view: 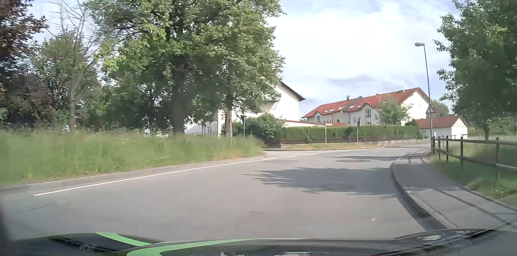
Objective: Follow the waypoints while adhering to traffic rules and regulations
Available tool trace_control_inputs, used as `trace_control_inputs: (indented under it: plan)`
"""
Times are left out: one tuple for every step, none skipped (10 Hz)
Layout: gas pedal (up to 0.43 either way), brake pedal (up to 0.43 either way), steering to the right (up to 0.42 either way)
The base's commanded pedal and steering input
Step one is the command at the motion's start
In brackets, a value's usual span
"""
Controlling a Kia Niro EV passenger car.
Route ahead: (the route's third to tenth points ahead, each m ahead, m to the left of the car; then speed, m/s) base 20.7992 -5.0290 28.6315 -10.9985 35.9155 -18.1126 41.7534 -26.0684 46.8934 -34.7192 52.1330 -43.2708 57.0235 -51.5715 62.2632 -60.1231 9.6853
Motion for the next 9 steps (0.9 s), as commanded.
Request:
trace_control_inputs:
  plan:
    - [0.13, 0.0, 0.124]
    - [0.138, 0.0, 0.124]
    - [0.138, 0.0, 0.121]
    - [0.15, 0.0, 0.119]
    - [0.15, 0.0, 0.118]
    - [0.157, 0.0, 0.118]
    - [0.157, 0.0, 0.118]
    - [0.157, 0.0, 0.116]
    - [0.157, 0.0, 0.114]
